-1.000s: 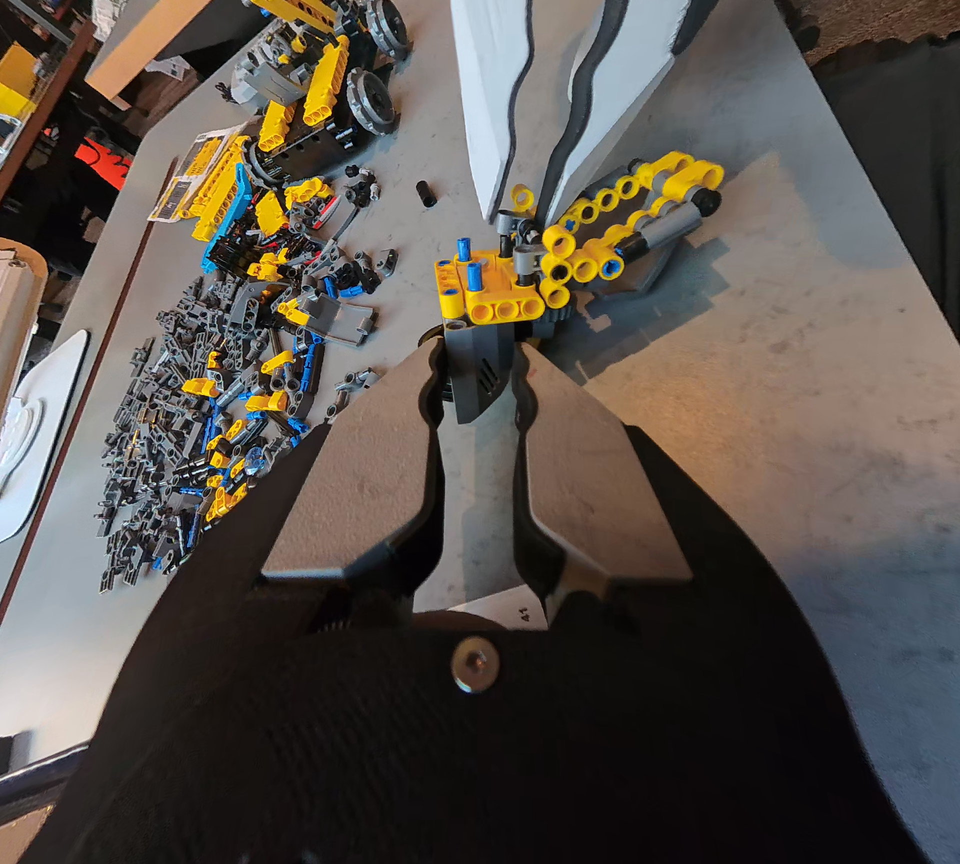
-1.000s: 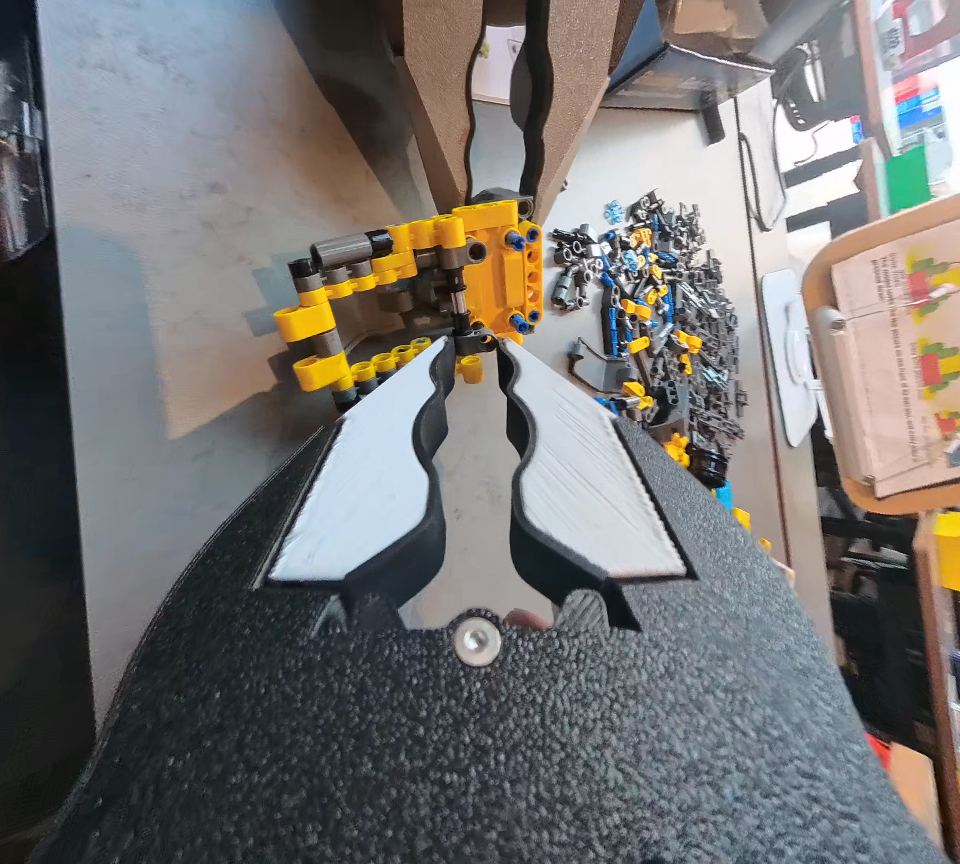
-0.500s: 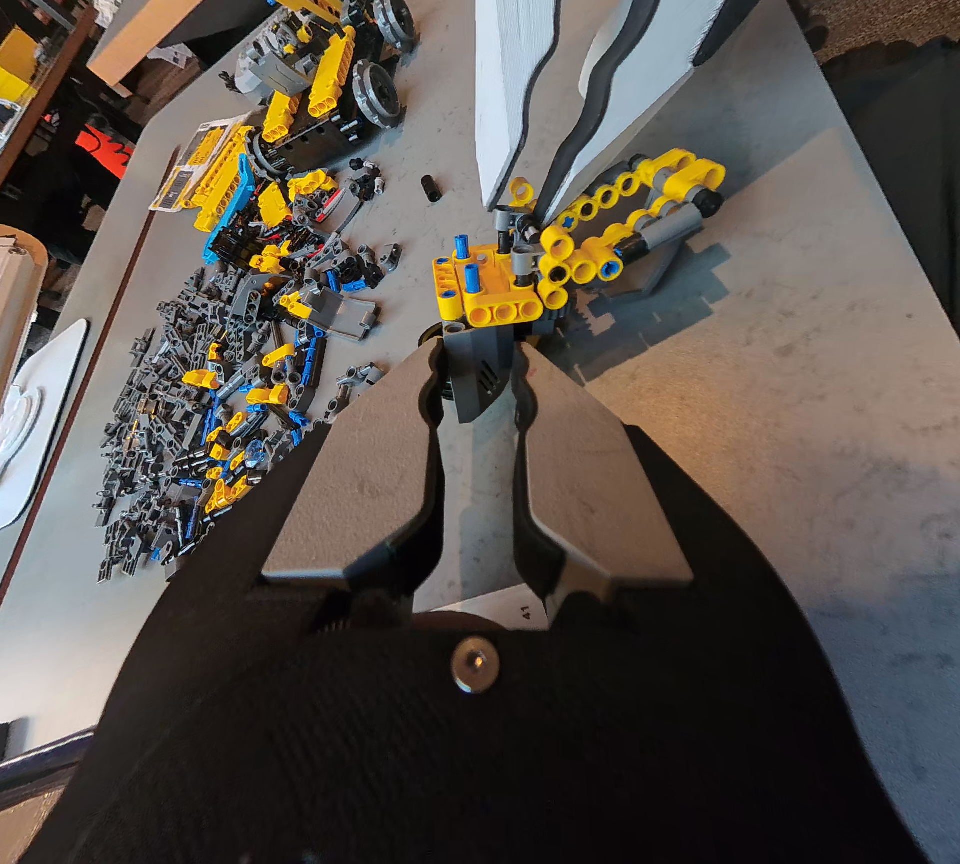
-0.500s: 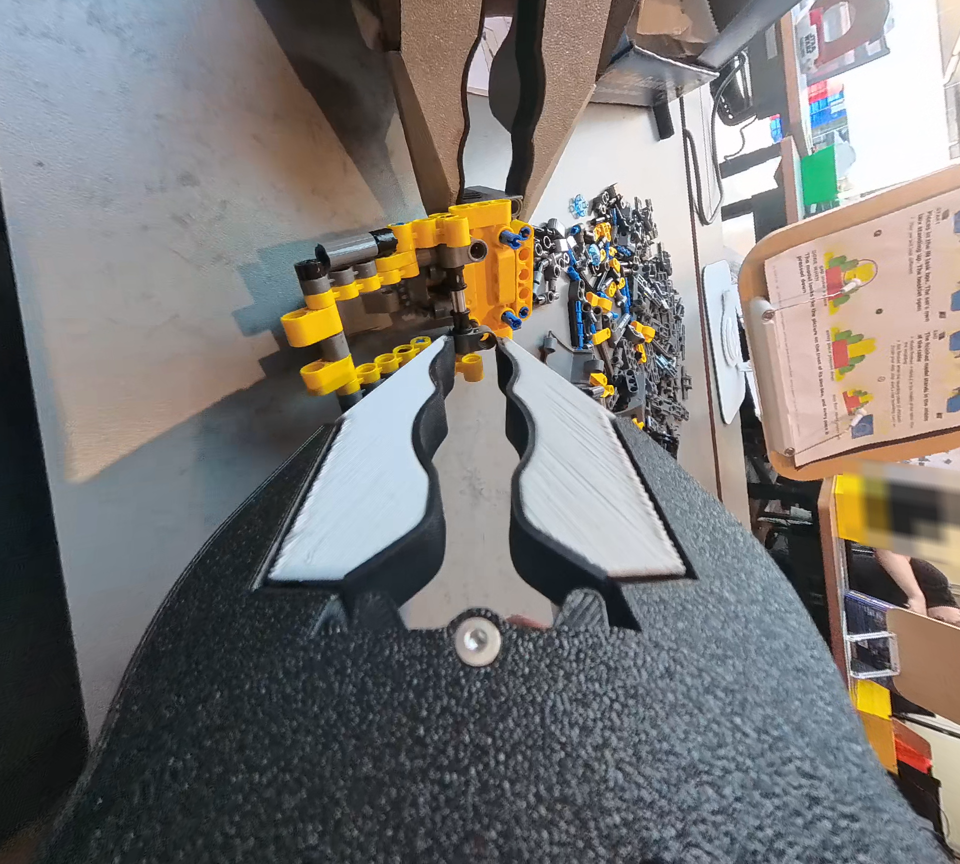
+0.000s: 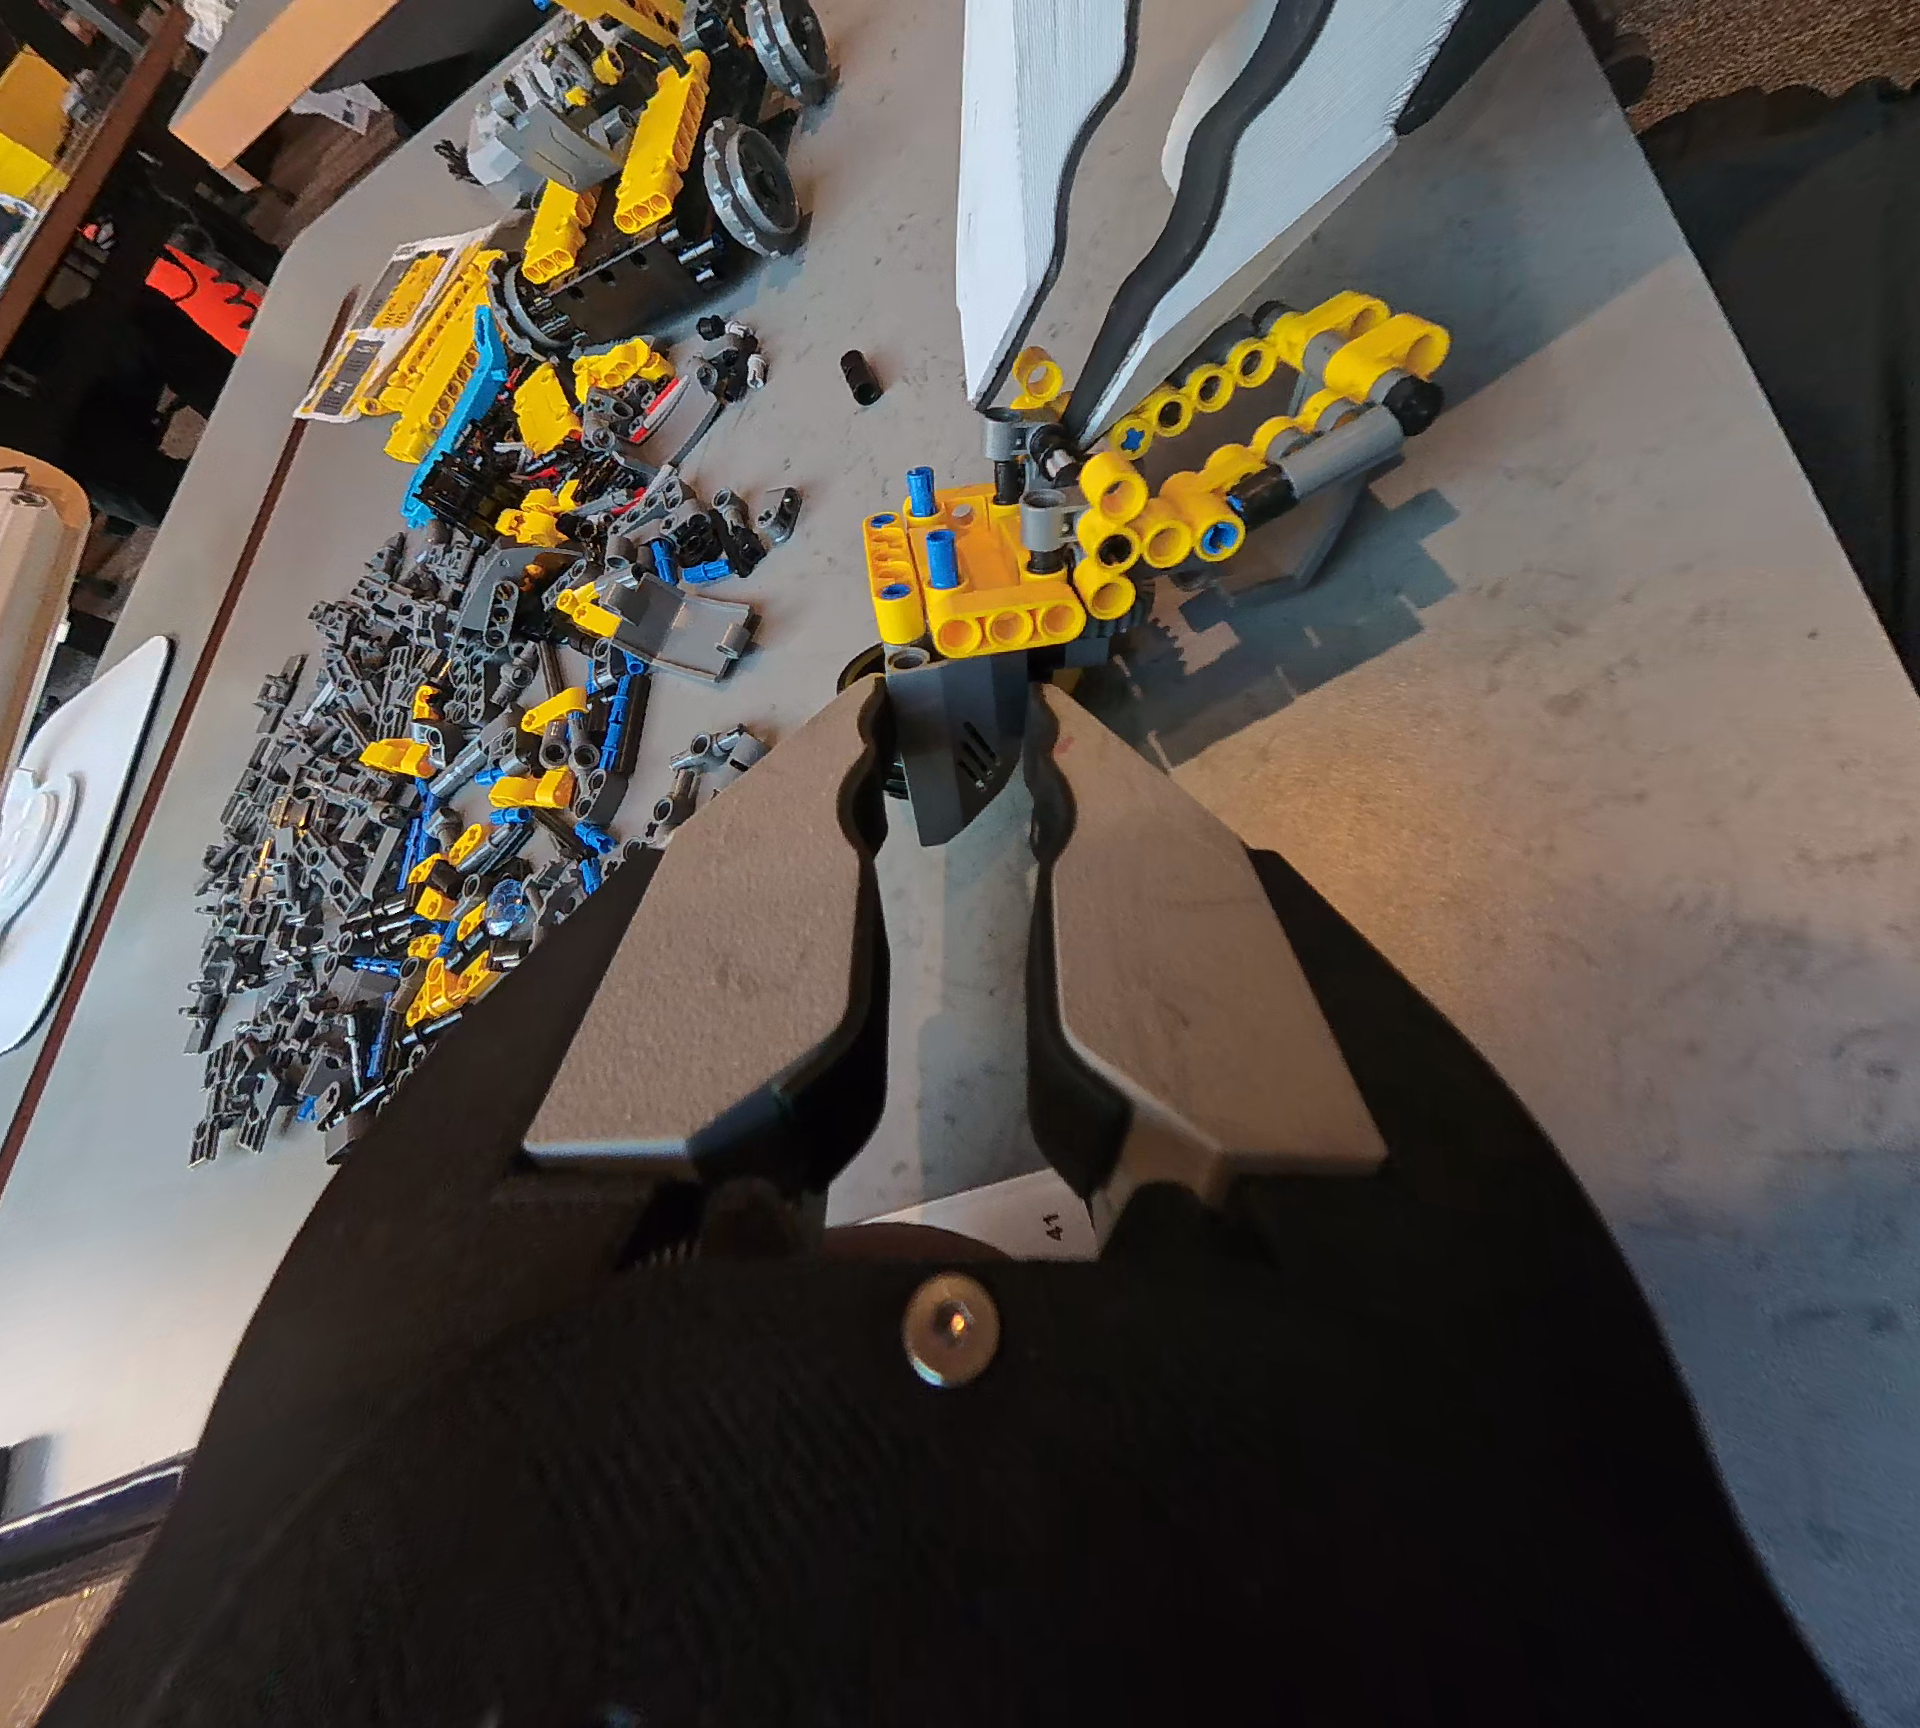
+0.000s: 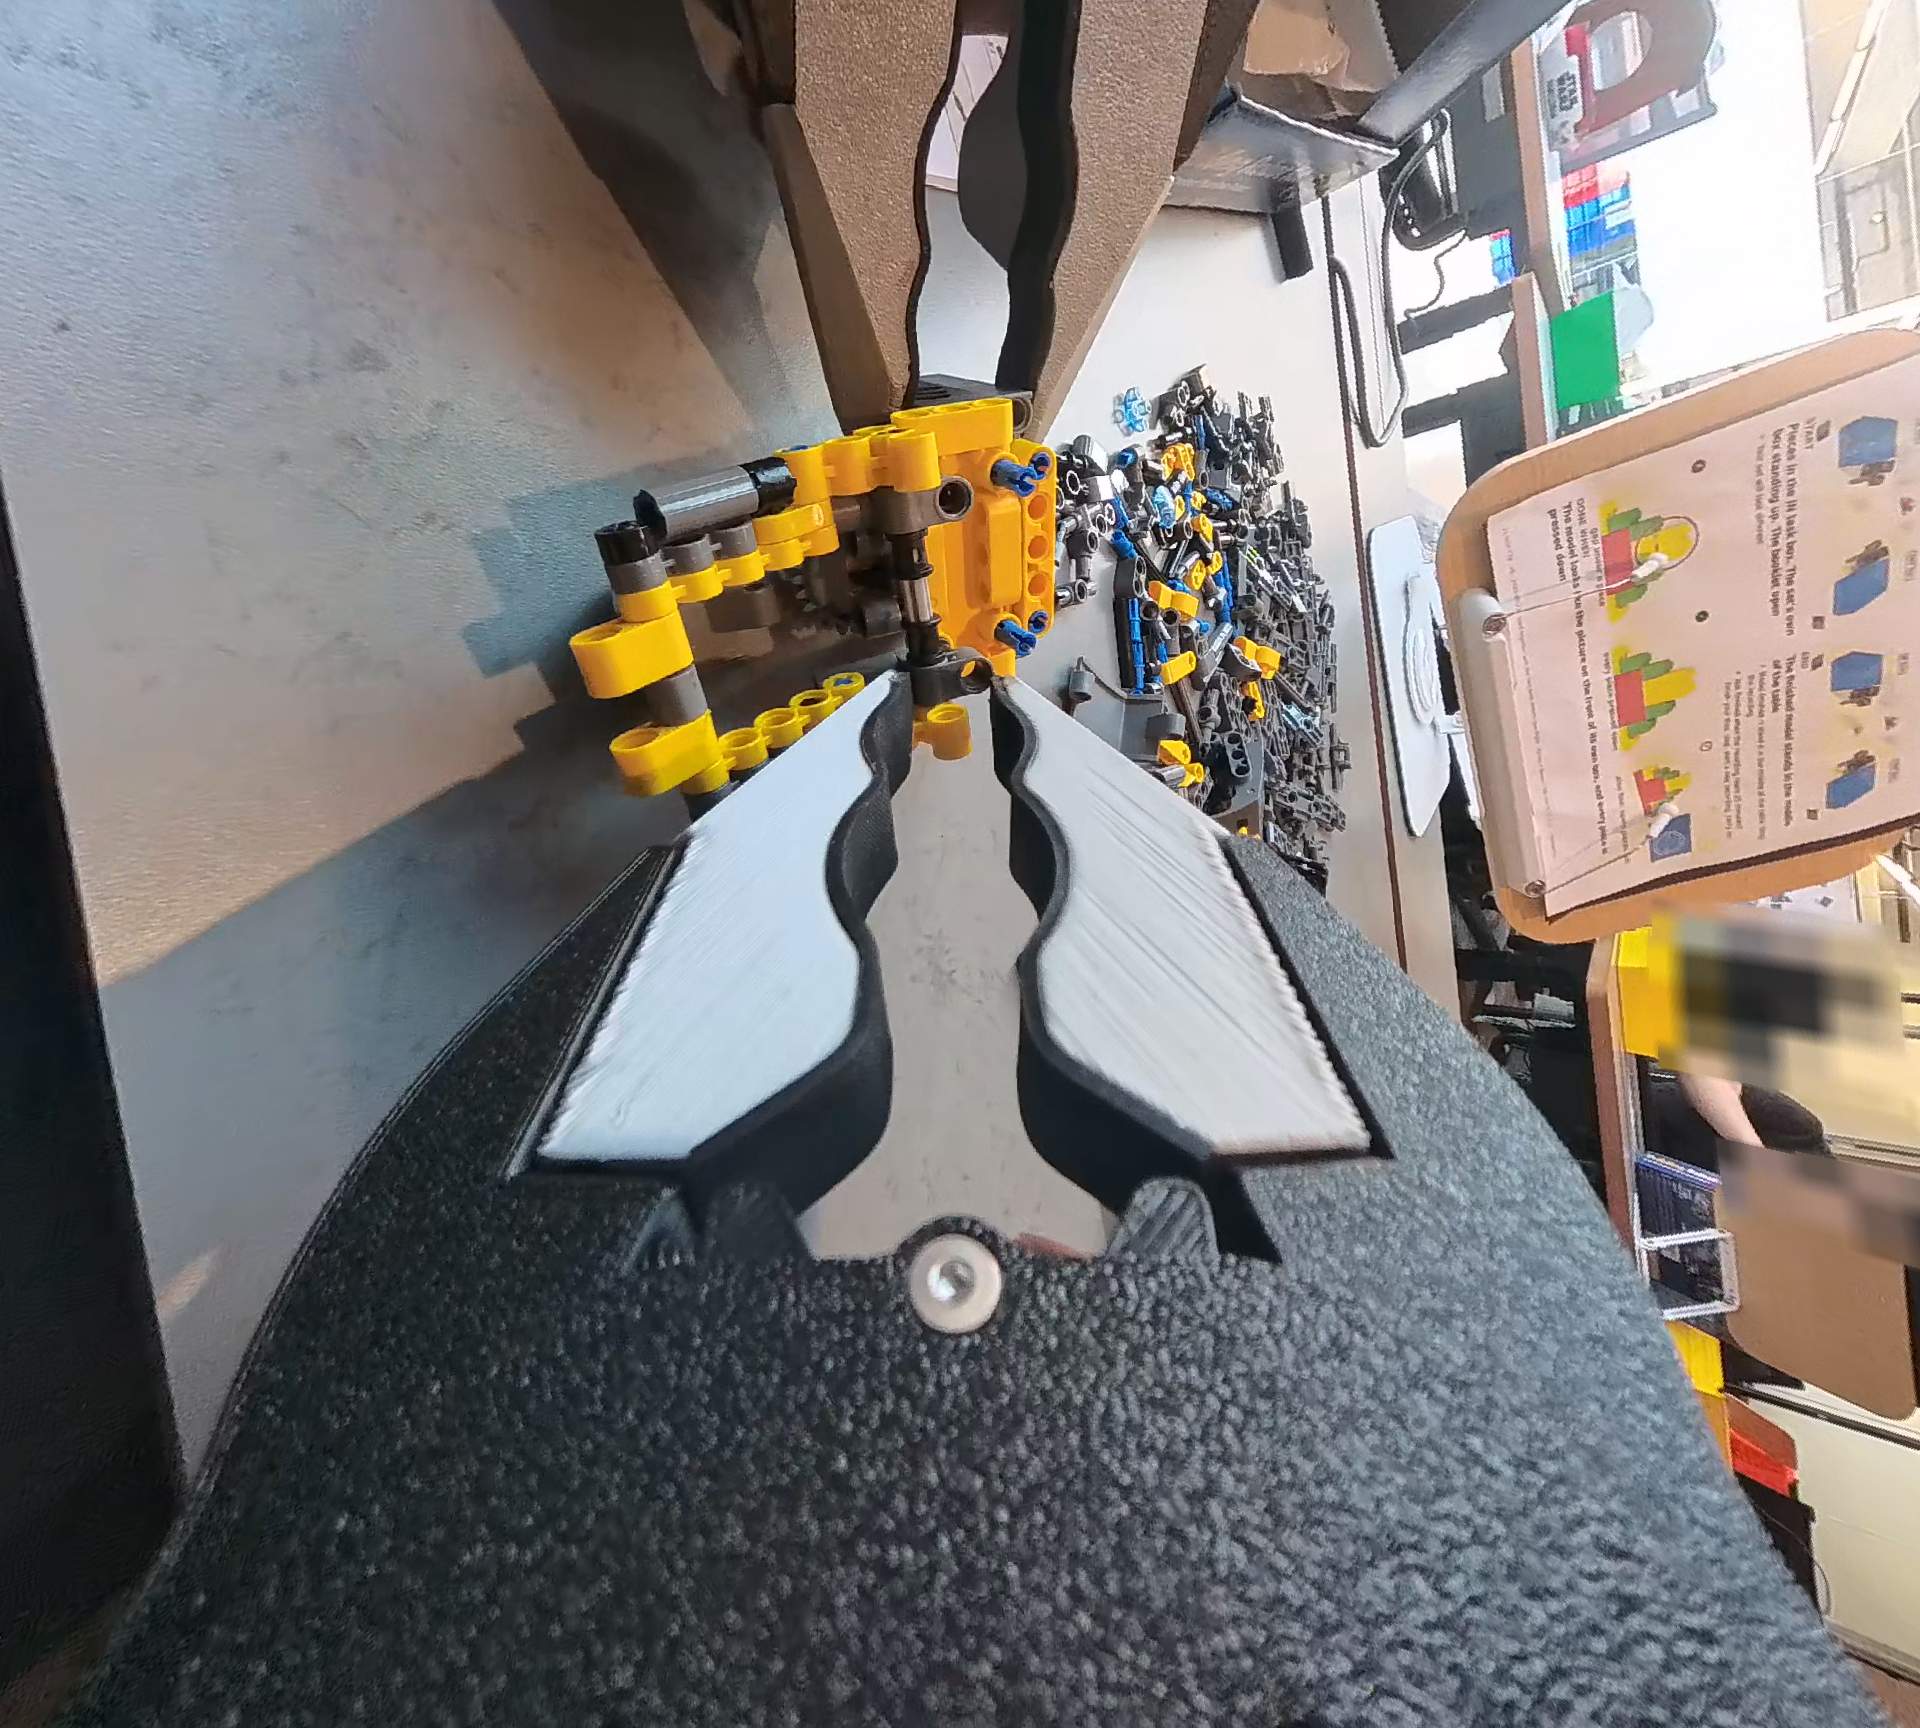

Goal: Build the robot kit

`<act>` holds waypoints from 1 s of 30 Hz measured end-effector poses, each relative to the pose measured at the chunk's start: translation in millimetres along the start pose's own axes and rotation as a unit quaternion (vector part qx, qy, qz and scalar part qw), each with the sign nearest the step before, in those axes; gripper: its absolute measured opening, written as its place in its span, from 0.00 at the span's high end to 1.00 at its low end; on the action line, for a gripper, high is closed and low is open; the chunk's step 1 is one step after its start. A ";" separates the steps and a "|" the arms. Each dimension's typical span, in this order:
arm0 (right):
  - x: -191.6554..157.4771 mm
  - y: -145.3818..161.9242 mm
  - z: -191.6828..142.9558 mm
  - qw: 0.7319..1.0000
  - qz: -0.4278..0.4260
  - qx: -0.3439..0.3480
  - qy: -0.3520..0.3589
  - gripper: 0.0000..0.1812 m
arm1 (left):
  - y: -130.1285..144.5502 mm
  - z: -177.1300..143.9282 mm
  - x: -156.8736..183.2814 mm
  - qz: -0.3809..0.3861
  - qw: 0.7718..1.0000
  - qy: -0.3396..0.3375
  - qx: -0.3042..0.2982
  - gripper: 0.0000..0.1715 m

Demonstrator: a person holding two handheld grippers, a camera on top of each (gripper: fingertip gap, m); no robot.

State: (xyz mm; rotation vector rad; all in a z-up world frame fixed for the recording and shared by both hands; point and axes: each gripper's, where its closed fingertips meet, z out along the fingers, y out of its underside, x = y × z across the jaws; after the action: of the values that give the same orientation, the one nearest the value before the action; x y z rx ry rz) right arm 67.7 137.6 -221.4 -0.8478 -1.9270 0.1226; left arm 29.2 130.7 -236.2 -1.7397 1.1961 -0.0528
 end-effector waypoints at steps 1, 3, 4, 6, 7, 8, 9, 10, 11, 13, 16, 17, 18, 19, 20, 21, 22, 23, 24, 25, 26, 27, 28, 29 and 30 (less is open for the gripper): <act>-0.1 -0.2 0.0 1.000 0.000 0.000 -0.001 0.92 | 0.0 -0.1 0.2 0.000 1.000 0.000 0.000 0.87; -0.6 -0.4 0.1 1.000 0.001 0.000 -0.004 0.92 | -0.1 -0.2 0.5 0.002 1.000 0.001 0.000 0.87; -1.1 -0.5 0.1 1.000 0.000 0.001 -0.006 0.92 | 0.0 -0.1 0.8 0.003 1.000 0.001 0.000 0.87; -2.4 -0.5 0.4 1.000 -0.001 0.003 -0.011 0.93 | 0.1 0.0 1.4 0.006 1.000 0.002 -0.001 0.87; -2.9 -0.5 0.5 1.000 0.000 0.004 -0.015 0.93 | 0.0 0.2 1.6 0.007 1.000 0.002 -0.001 0.87; -3.6 -0.3 0.6 1.000 0.002 0.006 -0.020 0.93 | 0.1 0.2 1.9 0.009 1.000 0.002 -0.001 0.87; -4.5 0.2 1.1 1.000 0.005 0.007 -0.026 0.93 | 0.1 0.3 2.1 0.010 1.000 0.002 -0.001 0.87; -6.5 1.2 1.9 0.999 0.006 0.006 -0.038 0.93 | -0.2 0.4 2.6 0.013 1.000 0.002 0.000 0.87; -7.5 2.3 2.8 0.999 0.004 0.004 -0.045 0.93 | -0.6 0.4 3.0 0.016 1.000 0.002 0.001 0.87; -8.6 3.8 4.1 0.998 0.000 0.003 -0.059 0.93 | -1.1 0.3 3.0 0.018 1.000 0.002 0.003 0.87; -10.3 5.0 5.5 0.997 0.002 0.011 -0.072 0.93 | -0.7 0.5 3.4 0.018 1.000 0.004 0.002 0.87; -10.8 5.1 6.1 0.997 0.003 0.015 -0.072 0.93 | -0.4 0.5 3.6 0.019 1.000 0.004 0.001 0.88; -11.1 5.5 7.1 0.997 0.004 0.022 -0.071 0.93 | -0.1 0.7 3.4 0.020 1.000 0.003 0.000 0.88; -11.3 7.1 8.7 0.997 0.009 0.026 -0.069 0.93 | 0.2 0.9 2.9 0.019 1.000 0.001 -0.001 0.88; -10.5 7.9 9.8 0.997 0.014 0.031 -0.065 0.93 | 0.4 1.2 2.2 0.017 1.000 0.000 -0.002 0.88; -10.1 8.1 10.5 0.997 0.017 0.034 -0.063 0.93 | 0.6 1.3 1.4 0.014 1.000 0.000 -0.003 0.88; -9.5 8.7 11.3 0.998 0.019 0.034 -0.058 0.93 | 0.8 1.3 0.6 0.012 1.000 -0.002 -0.003 0.88; -9.3 8.7 11.8 0.998 0.021 0.037 -0.054 0.93 | 1.0 1.2 -0.2 0.009 1.000 -0.002 -0.004 0.88; -8.9 8.7 11.8 0.998 0.024 0.041 -0.049 0.93 | 1.0 1.1 -1.0 0.004 1.000 -0.002 -0.003 0.88; -7.5 8.6 11.6 0.998 0.030 0.047 -0.042 0.93 | 1.0 0.9 -2.2 -0.004 1.000 0.000 -0.002 0.88; -5.7 8.7 11.7 0.997 0.038 0.050 -0.035 0.93 | 0.9 1.0 -3.6 -0.012 1.000 0.001 -0.001 0.88; -4.4 8.5 11.8 0.997 0.046 0.053 -0.031 0.93 | 1.0 1.0 -4.6 -0.018 1.000 0.002 -0.001 0.88; -3.2 8.0 11.8 0.997 0.053 0.056 -0.027 0.93 | 1.2 0.8 -5.6 -0.023 1.000 0.001 -0.001 0.88; -2.5 7.6 12.0 0.996 0.063 0.059 -0.025 0.93 | 1.5 0.7 -6.1 -0.024 1.000 0.000 -0.001 0.88; -3.2 8.0 13.1 0.995 0.075 0.061 -0.029 0.93 | 2.0 0.9 -6.2 -0.023 1.000 -0.001 -0.003 0.88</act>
State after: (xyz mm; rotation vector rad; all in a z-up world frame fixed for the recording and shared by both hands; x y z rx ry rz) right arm 61.9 145.1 -233.9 -0.9143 -1.8874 0.3541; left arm 25.2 135.7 -235.2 -1.7723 1.1557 -0.0746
